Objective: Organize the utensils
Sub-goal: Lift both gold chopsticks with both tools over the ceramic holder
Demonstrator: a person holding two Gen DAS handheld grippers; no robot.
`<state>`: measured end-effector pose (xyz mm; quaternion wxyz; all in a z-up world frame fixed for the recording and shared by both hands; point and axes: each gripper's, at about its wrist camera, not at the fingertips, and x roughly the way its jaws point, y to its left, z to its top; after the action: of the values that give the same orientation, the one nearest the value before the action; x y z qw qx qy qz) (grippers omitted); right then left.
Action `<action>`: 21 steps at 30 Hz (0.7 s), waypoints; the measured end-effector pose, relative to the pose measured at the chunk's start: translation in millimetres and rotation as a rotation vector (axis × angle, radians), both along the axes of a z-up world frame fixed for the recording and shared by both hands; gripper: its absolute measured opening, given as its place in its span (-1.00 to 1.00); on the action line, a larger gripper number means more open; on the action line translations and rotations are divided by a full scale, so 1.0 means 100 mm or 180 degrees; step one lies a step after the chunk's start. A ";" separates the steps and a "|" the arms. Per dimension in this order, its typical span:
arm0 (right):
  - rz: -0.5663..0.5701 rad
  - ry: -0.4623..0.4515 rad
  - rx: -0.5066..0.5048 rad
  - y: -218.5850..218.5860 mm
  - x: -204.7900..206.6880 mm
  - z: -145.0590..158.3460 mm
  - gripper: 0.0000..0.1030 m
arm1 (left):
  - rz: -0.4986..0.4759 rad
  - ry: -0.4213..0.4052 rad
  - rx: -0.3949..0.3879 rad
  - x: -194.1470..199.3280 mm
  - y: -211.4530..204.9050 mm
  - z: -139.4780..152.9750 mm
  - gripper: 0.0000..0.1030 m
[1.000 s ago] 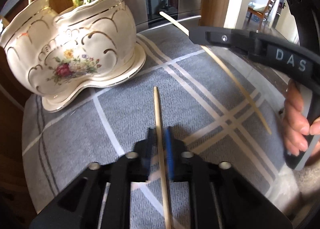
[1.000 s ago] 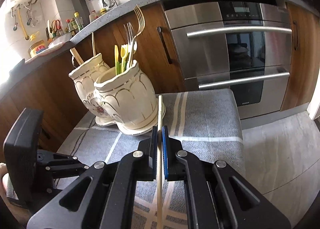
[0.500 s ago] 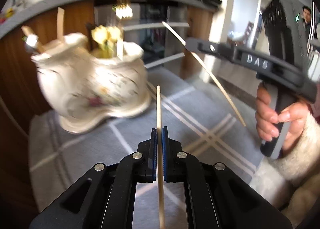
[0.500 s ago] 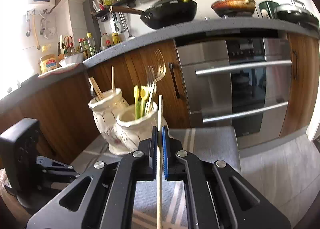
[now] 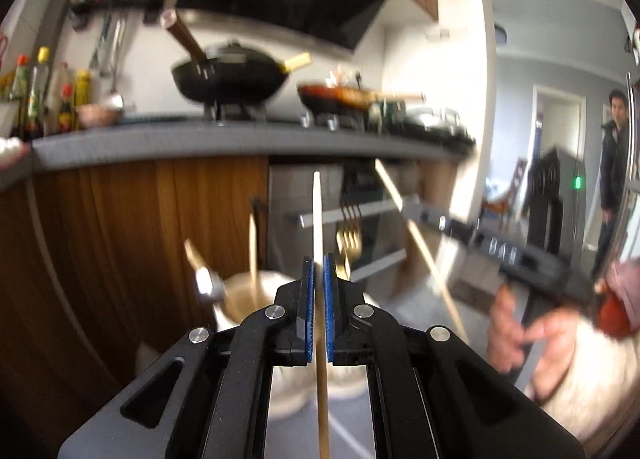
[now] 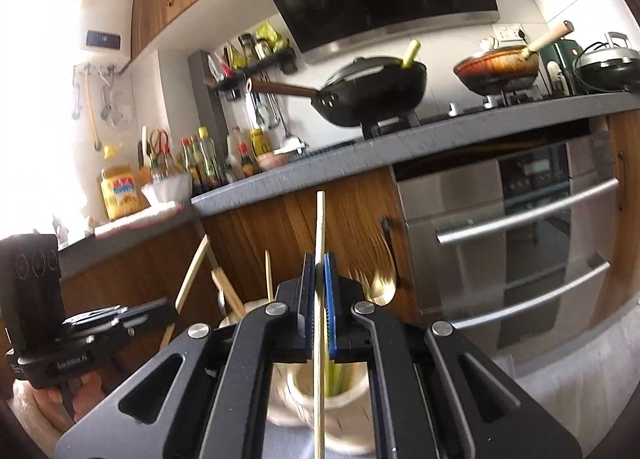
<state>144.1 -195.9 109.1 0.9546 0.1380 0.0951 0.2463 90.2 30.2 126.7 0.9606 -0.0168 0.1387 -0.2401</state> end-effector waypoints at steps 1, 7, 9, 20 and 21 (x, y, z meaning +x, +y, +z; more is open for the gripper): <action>-0.0024 -0.0029 0.0014 0.02 0.03 0.01 -0.91 | 0.0020 -0.0080 -0.0120 0.10 0.04 0.07 -0.90; -0.0246 -0.0158 0.0117 0.14 0.37 0.02 -0.91 | 0.0200 -0.0178 -0.0605 0.60 0.10 0.22 -0.90; -0.0311 -0.0165 0.0164 0.15 0.45 -0.02 -0.91 | 0.0281 -0.0236 -0.0637 0.68 0.06 0.22 -0.90; -0.0524 -0.0424 -0.0104 0.42 0.53 -0.29 -0.91 | 0.0637 -0.0509 -0.0489 0.82 -0.09 -0.09 -0.90; -0.0513 -0.0418 -0.0140 0.44 0.53 -0.31 -0.91 | 0.0641 -0.0508 -0.0467 0.83 -0.10 -0.10 -0.90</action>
<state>196.7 -151.9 77.9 0.9783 0.1078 0.0263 0.1751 172.9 20.5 116.4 0.9840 -0.0815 0.0415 -0.1526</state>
